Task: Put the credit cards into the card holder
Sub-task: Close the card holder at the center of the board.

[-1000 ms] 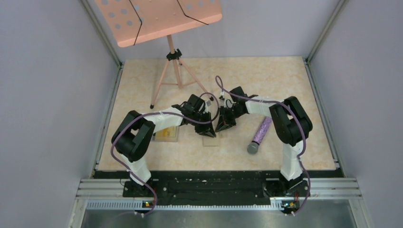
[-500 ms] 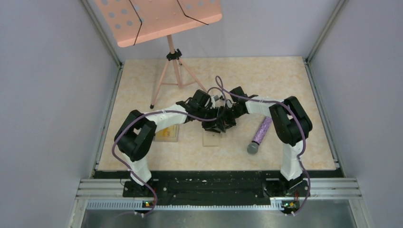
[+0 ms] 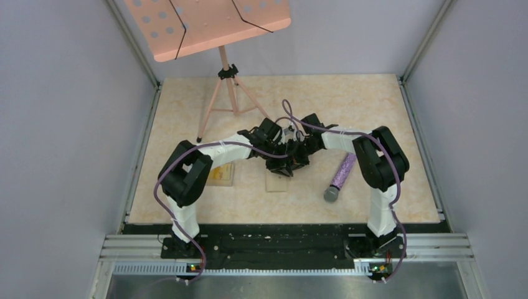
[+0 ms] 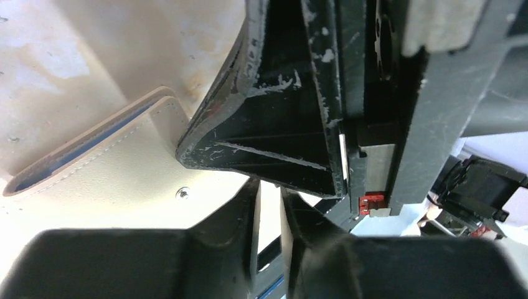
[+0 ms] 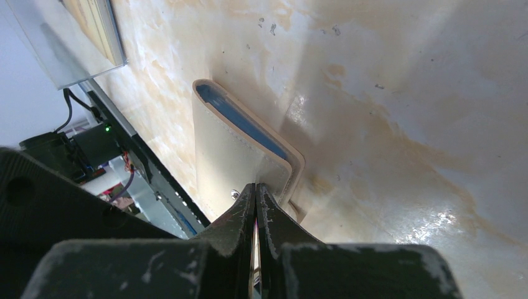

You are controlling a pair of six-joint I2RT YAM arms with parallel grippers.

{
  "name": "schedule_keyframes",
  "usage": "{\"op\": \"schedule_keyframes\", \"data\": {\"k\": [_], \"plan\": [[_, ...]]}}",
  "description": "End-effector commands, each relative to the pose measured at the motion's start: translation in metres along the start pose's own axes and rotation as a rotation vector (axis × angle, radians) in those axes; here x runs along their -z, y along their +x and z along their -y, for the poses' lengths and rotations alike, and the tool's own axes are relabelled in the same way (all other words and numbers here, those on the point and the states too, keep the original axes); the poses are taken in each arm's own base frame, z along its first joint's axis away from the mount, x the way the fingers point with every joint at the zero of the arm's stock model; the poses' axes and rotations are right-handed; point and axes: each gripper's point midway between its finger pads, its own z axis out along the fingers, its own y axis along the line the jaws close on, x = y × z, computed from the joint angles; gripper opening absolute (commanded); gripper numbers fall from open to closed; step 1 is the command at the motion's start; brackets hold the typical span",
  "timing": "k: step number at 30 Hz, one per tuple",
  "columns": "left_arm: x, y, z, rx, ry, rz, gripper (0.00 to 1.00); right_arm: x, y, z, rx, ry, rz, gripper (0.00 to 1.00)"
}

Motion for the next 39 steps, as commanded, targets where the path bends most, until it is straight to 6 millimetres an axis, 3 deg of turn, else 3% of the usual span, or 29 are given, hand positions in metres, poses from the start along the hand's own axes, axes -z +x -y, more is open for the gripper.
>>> {"op": "schedule_keyframes", "data": {"k": [1, 5, 24, 39], "plan": [[0.003, -0.013, 0.004, -0.036, -0.02, 0.041, 0.15, -0.01, 0.001, 0.018, 0.019, 0.055, 0.006, 0.0], [0.009, -0.015, 0.004, -0.044, -0.036, 0.063, 0.0, -0.01, 0.002, 0.019, 0.018, 0.056, 0.003, 0.0], [0.027, -0.004, -0.017, -0.009, -0.145, 0.096, 0.0, -0.008, 0.002, 0.018, 0.025, 0.06, 0.009, 0.0], [0.029, 0.002, -0.03, 0.035, -0.154, 0.108, 0.0, -0.007, 0.001, 0.019, 0.026, 0.069, 0.017, 0.0]]}}
